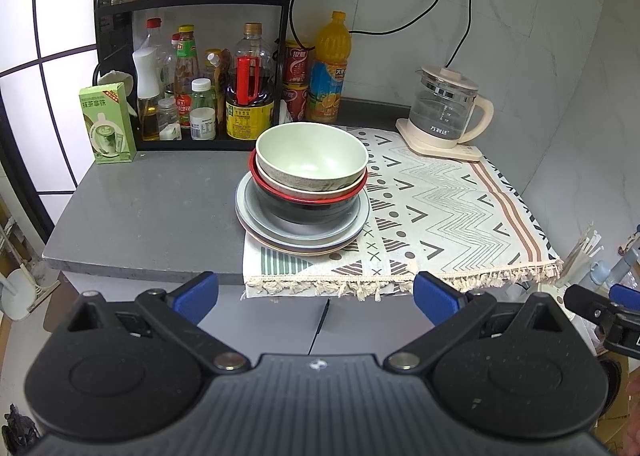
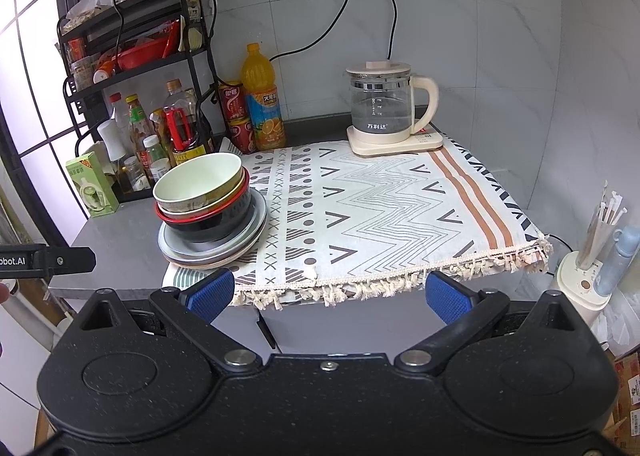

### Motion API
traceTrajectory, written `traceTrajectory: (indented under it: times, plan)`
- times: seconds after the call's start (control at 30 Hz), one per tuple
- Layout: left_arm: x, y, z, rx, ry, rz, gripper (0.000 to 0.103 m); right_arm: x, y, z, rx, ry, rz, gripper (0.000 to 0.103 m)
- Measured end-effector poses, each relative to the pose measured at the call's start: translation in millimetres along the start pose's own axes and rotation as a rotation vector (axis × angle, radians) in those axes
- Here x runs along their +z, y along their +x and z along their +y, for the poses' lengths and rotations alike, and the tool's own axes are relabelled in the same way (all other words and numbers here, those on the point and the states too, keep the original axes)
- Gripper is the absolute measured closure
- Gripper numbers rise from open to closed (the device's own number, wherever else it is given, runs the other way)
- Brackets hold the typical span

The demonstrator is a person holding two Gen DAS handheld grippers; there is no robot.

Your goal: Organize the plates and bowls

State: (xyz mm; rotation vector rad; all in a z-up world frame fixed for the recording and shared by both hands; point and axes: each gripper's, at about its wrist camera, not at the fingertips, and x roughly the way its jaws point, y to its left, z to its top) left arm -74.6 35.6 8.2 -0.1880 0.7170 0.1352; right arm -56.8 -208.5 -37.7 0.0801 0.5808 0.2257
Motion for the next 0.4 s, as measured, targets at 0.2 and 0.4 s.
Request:
traceTrajectory:
  times: [0.2, 0.4]
  plan:
    - [-1.0, -0.8, -0.8, 0.001, 0.012, -0.001, 0.000, -1.3, 0.3, -0.5, -0.004, 0.008, -0.001, 0.000]
    - [-0.5, -0.6, -0.3, -0.001, 0.016, 0.006, 0.000, -1.7, 1.0, 1.7, 0.001, 0.016, 0.001, 0.000]
